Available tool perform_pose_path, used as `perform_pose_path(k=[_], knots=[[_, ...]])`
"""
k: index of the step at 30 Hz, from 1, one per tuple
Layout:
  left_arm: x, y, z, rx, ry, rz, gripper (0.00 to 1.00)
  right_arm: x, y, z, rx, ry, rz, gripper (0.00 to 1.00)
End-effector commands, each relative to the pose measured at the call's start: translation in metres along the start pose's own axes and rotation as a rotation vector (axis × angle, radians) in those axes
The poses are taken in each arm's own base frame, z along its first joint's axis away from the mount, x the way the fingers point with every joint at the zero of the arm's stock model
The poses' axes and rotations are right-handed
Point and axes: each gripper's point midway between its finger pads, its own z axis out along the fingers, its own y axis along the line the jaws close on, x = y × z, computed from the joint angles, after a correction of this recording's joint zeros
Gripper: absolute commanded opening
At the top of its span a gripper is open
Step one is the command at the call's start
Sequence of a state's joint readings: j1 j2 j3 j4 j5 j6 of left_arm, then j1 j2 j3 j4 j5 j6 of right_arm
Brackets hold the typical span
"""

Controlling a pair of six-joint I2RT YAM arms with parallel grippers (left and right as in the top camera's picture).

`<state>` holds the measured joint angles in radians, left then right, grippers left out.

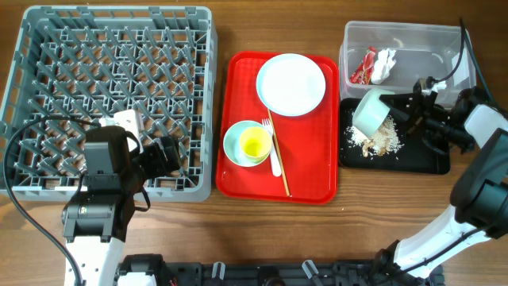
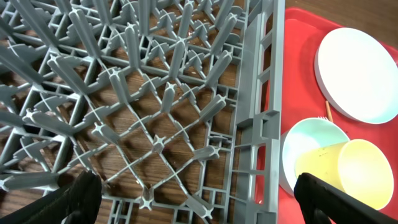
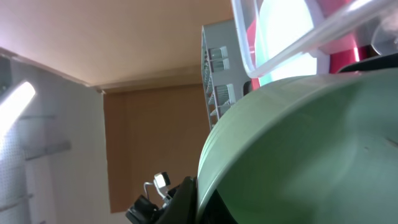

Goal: Sort waste into correct bins and load items into the dishwasher rack
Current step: 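Tip the rice bowl over the black tray to empty scraps, then set the emptied bowl onto the blue plate with the right gripper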

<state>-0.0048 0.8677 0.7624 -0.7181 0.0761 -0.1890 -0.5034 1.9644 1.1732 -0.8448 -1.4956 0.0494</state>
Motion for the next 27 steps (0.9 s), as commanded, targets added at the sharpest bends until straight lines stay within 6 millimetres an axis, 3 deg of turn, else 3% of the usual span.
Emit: perform_pose_path(k=[1,4,7,8,9,17,19,22,25,27], knots=[[-0.006,-0.005,-0.003,0.019,-0.012,-0.001,1.00,0.001,-0.028,0.001,0.144,0.000,0.055,0.04],[-0.006,-0.005,-0.003,0.019,-0.012,-0.001,1.00,0.013,0.002,0.005,-0.004,0.023,-0.124,0.04],[-0.006,-0.005,-0.003,0.019,-0.012,-0.001,1.00,0.022,-0.014,0.005,0.139,0.052,-0.098,0.04],[-0.006,-0.005,-0.003,0.019,-0.012,-0.001,1.00,0.028,-0.023,0.003,0.265,0.083,-0.099,0.05],[-0.006,-0.005,-0.003,0.019,-0.012,-0.001,1.00,0.031,-0.021,0.003,0.298,0.094,-0.112,0.04],[-0.006,-0.005,-0.003,0.019,-0.012,-0.001,1.00,0.050,0.049,0.034,0.444,0.168,-0.537,0.04],[-0.006,-0.005,-0.003,0.019,-0.012,-0.001,1.00,0.049,0.045,0.043,0.578,0.162,-0.600,0.04],[-0.006,-0.005,-0.002,0.018,-0.009,-0.001,1.00,0.039,0.022,0.054,0.883,0.123,-0.668,0.04],[-0.004,-0.004,0.001,0.014,0.005,-0.002,1.00,0.057,0.020,0.093,0.968,0.192,-0.829,0.04],[-0.002,-0.004,0.004,0.011,0.017,-0.003,1.00,0.058,0.023,0.115,1.051,0.156,-0.936,0.04]])
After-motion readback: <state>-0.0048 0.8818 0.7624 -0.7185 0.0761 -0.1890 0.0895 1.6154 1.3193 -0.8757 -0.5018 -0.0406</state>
